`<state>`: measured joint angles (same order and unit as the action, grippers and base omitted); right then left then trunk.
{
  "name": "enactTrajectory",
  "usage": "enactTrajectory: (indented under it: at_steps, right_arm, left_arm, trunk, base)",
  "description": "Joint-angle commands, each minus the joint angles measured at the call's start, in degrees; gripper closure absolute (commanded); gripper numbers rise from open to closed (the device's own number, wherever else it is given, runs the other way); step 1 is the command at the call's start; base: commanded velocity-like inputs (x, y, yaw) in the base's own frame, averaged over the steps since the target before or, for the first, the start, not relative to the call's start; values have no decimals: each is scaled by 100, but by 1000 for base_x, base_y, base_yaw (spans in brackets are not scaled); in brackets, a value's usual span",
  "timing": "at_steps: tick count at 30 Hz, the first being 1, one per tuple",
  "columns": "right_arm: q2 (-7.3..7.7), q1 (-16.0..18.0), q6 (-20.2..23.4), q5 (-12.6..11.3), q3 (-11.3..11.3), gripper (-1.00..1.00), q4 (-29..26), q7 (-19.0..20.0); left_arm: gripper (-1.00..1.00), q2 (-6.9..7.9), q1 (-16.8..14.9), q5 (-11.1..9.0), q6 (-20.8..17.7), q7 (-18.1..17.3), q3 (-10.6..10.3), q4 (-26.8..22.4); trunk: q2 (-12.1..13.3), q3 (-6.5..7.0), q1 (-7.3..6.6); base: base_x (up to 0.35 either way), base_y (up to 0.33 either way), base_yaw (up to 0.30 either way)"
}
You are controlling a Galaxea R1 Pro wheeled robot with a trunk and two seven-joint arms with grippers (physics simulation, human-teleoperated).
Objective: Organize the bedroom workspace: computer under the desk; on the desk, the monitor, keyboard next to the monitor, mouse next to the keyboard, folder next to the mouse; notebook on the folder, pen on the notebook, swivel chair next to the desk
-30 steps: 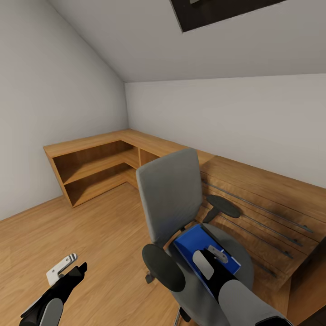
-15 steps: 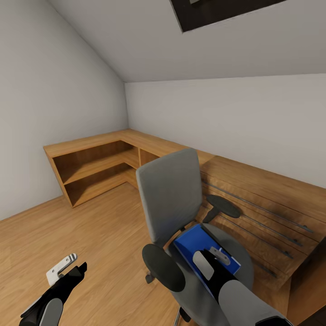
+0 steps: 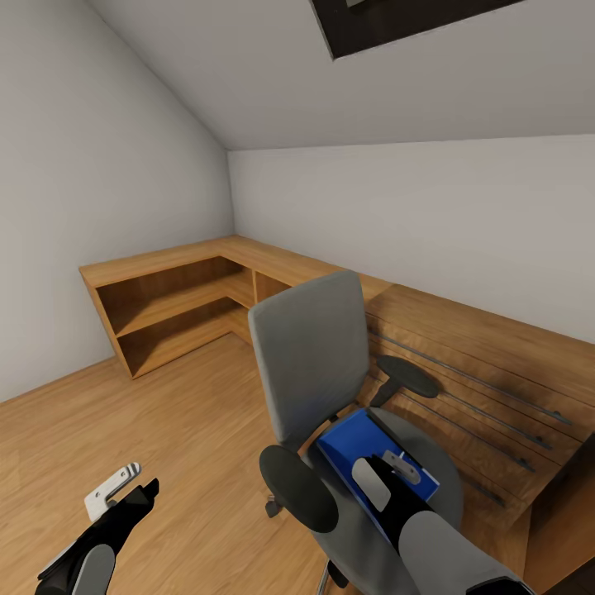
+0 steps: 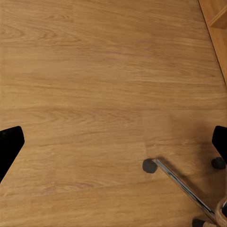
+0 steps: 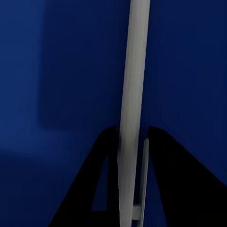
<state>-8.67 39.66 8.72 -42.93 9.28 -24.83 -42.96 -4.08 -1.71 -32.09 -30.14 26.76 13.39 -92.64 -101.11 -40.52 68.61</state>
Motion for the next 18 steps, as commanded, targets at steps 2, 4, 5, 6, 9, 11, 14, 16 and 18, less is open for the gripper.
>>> enactTrajectory:
  at_steps: [2,4,5,6,9,11,14,16,18]
  right_arm:
    - [5,-2,24,-154,21,100,48,-25]
    - [5,-2,24,-154,21,100,48,-22]
    - [5,-2,24,-154,21,100,48,-24]
    - [5,-2,24,-154,21,100,48,-22]
    - [5,-2,20,-154,21,100,48,-20]
    - [5,-2,17,-154,23,100,48,-20]
    - [5,-2,16,-154,28,100,48,-19]
    - [5,-2,16,-154,29,100,48,-19]
    - [5,-1,15,-154,28,100,48,-19]
  left_arm:
    - [-100,-4,-5,-60,-18,40,5,-9]
    - [-100,-5,-5,-60,-18,40,5,-9]
    - [-100,-5,-5,-60,-18,40,5,-9]
    - [-100,-5,-5,-60,-18,40,5,-9]
    - [-100,-5,-5,-60,-18,40,5,-9]
    - [-100,-5,-5,-60,-18,40,5,-9]
    - [-100,-5,-5,-60,-18,40,5,-9]
    - [-100,-5,-5,-60,-18,40,5,-9]
    - [-100,-5,-5,-60,-18,40,5,-9]
  trunk:
    - [-2,-7,1]
    - [-2,-7,1]
    - [-2,-7,1]
    - [-2,-7,1]
    - [-2,-7,1]
    - [-2,-7,1]
    - [-2,-7,1]
    - [-2,-7,1]
    - [38,11,-21]
  base:
    - [0,0,0]
    - [0,0,0]
    - [0,0,0]
    - [0,0,0]
    - [0,0,0]
    - [0,0,0]
    - [0,0,0]
    - [0,0,0]
    - [0,0,0]
